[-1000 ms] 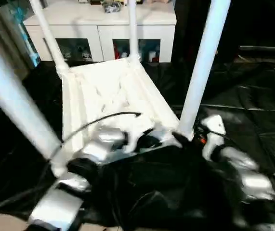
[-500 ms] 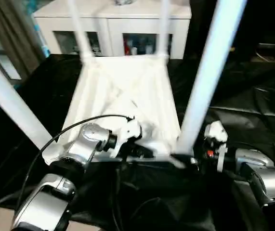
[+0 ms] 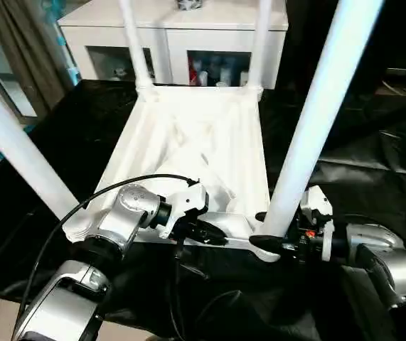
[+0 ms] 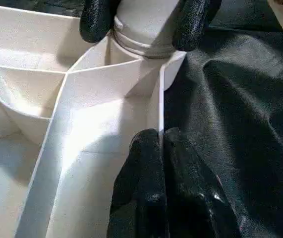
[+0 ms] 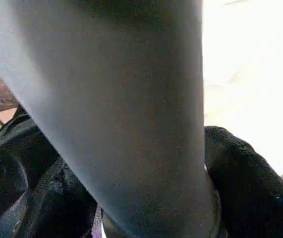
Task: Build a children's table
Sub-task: Rotate leg to tighten
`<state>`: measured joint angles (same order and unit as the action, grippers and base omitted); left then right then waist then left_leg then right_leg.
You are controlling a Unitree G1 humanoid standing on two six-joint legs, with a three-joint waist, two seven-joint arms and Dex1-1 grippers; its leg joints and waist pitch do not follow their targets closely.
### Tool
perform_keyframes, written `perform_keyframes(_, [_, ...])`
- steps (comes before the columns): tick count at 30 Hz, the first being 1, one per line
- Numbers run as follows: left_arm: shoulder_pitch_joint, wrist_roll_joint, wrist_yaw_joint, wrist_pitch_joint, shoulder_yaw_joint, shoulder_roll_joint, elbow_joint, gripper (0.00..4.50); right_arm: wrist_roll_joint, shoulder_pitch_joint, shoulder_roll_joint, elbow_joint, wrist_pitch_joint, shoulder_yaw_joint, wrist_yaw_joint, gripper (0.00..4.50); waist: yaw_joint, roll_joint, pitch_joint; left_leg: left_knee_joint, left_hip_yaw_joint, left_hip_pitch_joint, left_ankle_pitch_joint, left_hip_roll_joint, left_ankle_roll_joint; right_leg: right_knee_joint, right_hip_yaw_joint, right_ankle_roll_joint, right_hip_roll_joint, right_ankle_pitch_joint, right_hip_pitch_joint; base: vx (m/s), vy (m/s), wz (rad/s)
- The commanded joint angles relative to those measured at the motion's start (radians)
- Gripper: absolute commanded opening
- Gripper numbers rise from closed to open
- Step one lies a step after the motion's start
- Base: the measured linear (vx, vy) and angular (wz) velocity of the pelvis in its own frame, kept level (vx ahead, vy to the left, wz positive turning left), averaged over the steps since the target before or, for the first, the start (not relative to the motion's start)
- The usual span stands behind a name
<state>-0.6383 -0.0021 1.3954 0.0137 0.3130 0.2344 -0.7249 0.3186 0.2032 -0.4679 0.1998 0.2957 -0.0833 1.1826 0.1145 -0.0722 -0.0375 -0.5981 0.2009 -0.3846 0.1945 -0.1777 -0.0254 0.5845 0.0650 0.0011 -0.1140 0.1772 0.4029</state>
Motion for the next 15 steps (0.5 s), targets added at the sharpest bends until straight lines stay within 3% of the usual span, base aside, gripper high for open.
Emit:
perform_keyframes(1, [-0.015,0.011,-0.084,0.002,-0.005,-0.027,-0.008,0.0,0.005,-0.03,0.028,-0.008,0.028,-0.054,0.003,2.72,-0.004,0.022,0.062,0.07,-0.019,0.02,0.135,-0.057,0.103,-0.05,-0.032,-0.256,-0.045,0.121,-0.045,0.0,0.0,0.0])
perform_keyframes(4, [-0.053,0.041,-0.257,-0.007,-0.033,-0.077,-0.078,0.0,-0.078,-0.022,0.111,0.06,-0.022,-0.039,-0.197,2.64,-0.013,0.02,0.051,0.08,-0.018,0.027,0.231,-0.054,0.049,-0.07,-0.034,-0.225,-0.045,0.267,-0.034,0.0,0.0,0.0])
perform_keyframes(6, [-0.069,0.049,-0.328,-0.009,-0.041,-0.103,-0.106,0.0,-0.119,-0.006,0.161,0.11,-0.045,-0.023,-0.321,2.62,-0.023,0.023,0.043,0.09,-0.026,0.03,0.315,-0.05,0.002,-0.085,-0.032,-0.183,-0.05,0.419,-0.038,-0.032,0.002,-0.02])
perform_keyframes(8, [-0.081,0.06,-0.387,-0.016,-0.044,-0.126,-0.125,0.0,-0.126,0.003,0.206,0.138,-0.039,-0.004,-0.408,2.61,-0.049,0.022,0.028,0.099,-0.038,0.046,0.455,-0.045,-0.037,-0.11,-0.021,-0.113,-0.049,0.618,-0.029,-0.064,0.01,-0.04])
perform_keyframes(9, [-0.095,0.07,-0.47,-0.029,-0.049,-0.159,-0.146,0.0,-0.135,0.016,0.262,0.17,-0.031,0.016,-0.513,2.6,-0.062,0.023,0.026,0.1,-0.045,0.05,0.502,-0.042,-0.049,-0.118,-0.016,-0.083,-0.048,0.672,-0.028,-0.065,0.02,-0.05])
perform_keyframes(10, [-0.104,0.071,-0.509,-0.037,-0.055,-0.182,-0.155,0.0,-0.145,0.026,0.292,0.187,-0.033,0.024,-0.573,2.6,-0.069,0.013,0.026,0.098,-0.048,0.057,0.53,-0.04,-0.056,-0.124,-0.011,-0.074,-0.047,0.692,-0.022,-0.065,0.02,-0.05])
perform_keyframes(11, [-0.111,0.072,-0.545,-0.044,-0.06,-0.2,-0.161,0.0,-0.151,0.035,0.314,0.198,-0.03,0.031,-0.62,2.59,-0.084,0.016,0.022,0.094,-0.052,0.069,0.583,-0.035,-0.059,-0.141,0.006,-0.045,-0.041,0.731,-0.016,-0.073,0.021,-0.03])
perform_keyframes(12, [-0.113,0.073,-0.556,-0.045,-0.061,-0.206,-0.164,0.0,-0.153,0.038,0.322,0.201,-0.029,0.033,-0.634,2.59,-0.089,0.015,0.021,0.093,-0.054,0.073,0.601,-0.034,-0.059,-0.145,0.013,-0.036,-0.039,0.733,-0.017,-0.065,0.032,-0.02])
perform_keyframes(13, [-0.126,0.073,-0.601,-0.045,-0.067,-0.237,-0.178,0.0,-0.161,0.058,0.359,0.22,-0.026,0.043,-0.69,2.59,-0.102,0.012,0.019,0.098,-0.059,0.076,0.639,-0.035,-0.053,-0.153,0.028,-0.024,-0.034,0.715,-0.022,-0.065,0.032,-0.02])
perform_keyframes(14, [-0.128,0.073,-0.607,-0.045,-0.068,-0.244,-0.18,0.0,-0.162,0.062,0.367,0.223,-0.026,0.044,-0.699,2.59,-0.113,0.002,0.017,0.104,-0.062,0.083,0.685,-0.039,-0.051,-0.16,0.046,-0.024,-0.031,0.68,-0.027,0.0,0.0,0.0])
perform_keyframes(15, [-0.138,0.073,-0.619,-0.037,-0.068,-0.272,-0.194,0.0,-0.167,0.086,0.399,0.241,-0.043,0.042,-0.712,2.59,-0.12,-0.013,0.017,0.119,-0.07,0.076,0.732,-0.045,-0.055,-0.154,0.062,-0.017,-0.031,0.636,-0.048,-0.032,0.052,0.0])
